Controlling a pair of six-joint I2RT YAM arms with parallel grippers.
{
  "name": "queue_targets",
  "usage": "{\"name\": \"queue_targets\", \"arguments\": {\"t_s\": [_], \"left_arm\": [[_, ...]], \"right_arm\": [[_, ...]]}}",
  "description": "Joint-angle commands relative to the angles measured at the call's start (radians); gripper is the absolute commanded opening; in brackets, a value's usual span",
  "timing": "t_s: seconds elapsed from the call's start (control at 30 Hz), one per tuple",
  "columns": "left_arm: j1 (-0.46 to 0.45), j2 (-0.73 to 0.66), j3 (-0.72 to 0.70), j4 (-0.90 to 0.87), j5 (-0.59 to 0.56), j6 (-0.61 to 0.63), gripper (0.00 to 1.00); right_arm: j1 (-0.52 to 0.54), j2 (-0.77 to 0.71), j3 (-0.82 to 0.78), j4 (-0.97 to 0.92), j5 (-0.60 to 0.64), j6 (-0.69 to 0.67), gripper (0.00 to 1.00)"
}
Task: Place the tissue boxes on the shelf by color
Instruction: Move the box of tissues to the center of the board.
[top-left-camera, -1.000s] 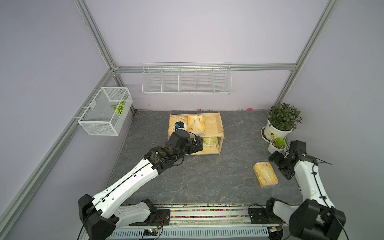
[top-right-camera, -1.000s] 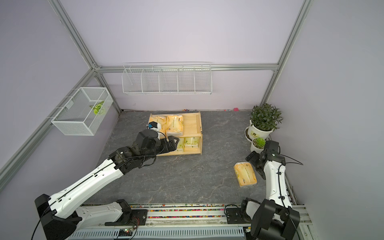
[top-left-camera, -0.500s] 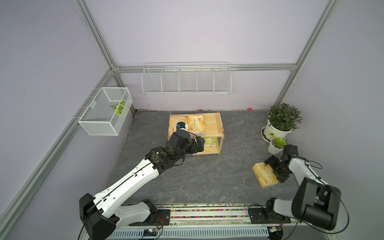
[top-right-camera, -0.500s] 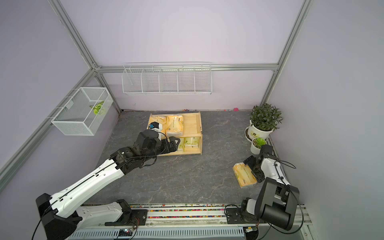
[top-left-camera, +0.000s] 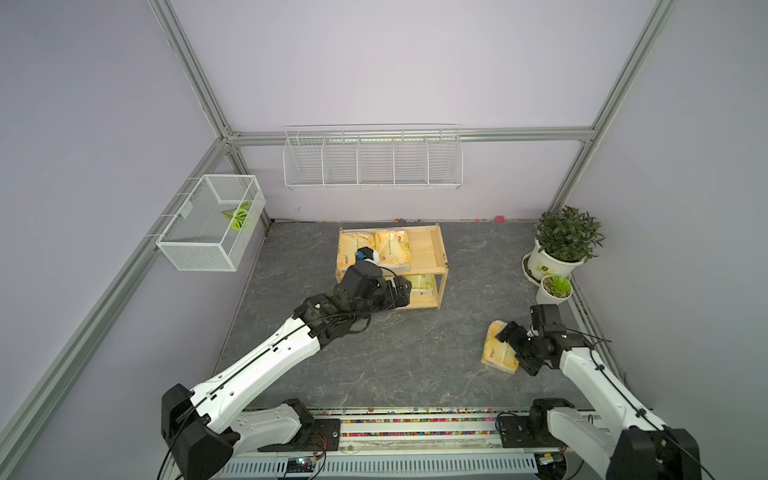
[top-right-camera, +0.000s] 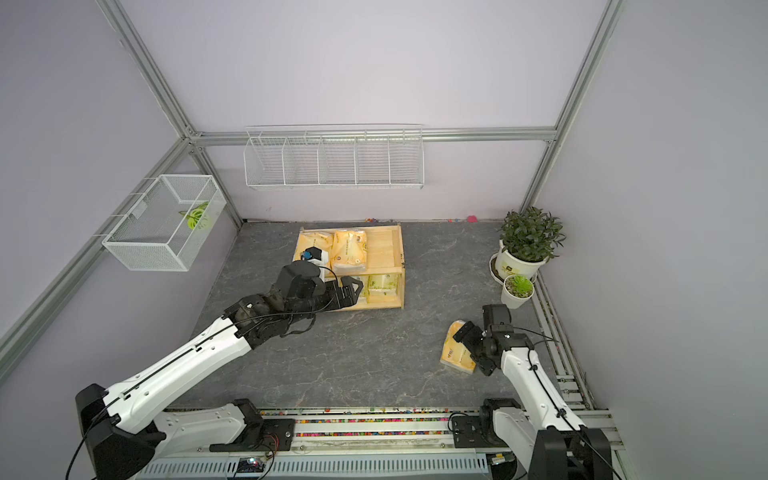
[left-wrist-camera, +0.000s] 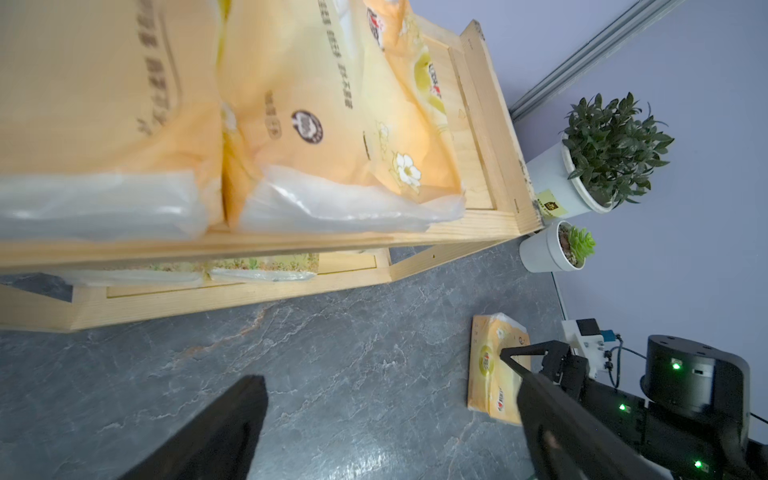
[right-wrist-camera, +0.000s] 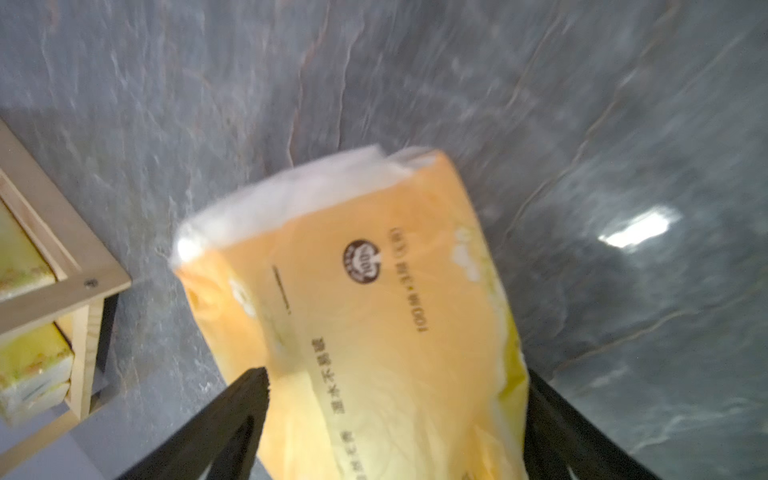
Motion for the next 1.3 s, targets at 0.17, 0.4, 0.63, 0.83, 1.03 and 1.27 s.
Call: {"name": "queue_targets", "arguments": {"t_s": [0.17, 0.4, 0.63, 0.83, 1.03, 1.27], "left_arm": [[-0.011, -0.037, -0.123, 0.061, 0.108, -0.019, 1.0], [-0.013, -0.055, -0.198, 0.139, 0.174, -0.019, 1.0], [-0.014, -0.036, -0.169, 0.115, 0.168, 0.004, 1.0], [-0.014, -0.029, -0.173, 0.125, 0.181, 0.009, 1.0], [-0.013, -0.03, -0.206, 0.15, 0.197, -0.003, 1.0], [-0.015, -0.03, -0.261, 0.191, 0.21, -0.031, 1.0]], "right_arm": [[0.136, -0.012, -0.003, 0.021, 0.064, 0.117, 0.96], [0.082, 0.007, 0.055, -0.019, 0.196, 0.012, 0.97], [-0.042, 0.206, 0.135, 0.051, 0.052, -0.1, 0.97], [-0.043, 0.368, 0.219, 0.104, -0.106, -0.175, 0.97], [0.032, 0.44, 0.277, 0.11, -0.135, -0.202, 0.96], [0.194, 0.507, 0.306, 0.16, -0.106, -0.169, 0.96]]}}
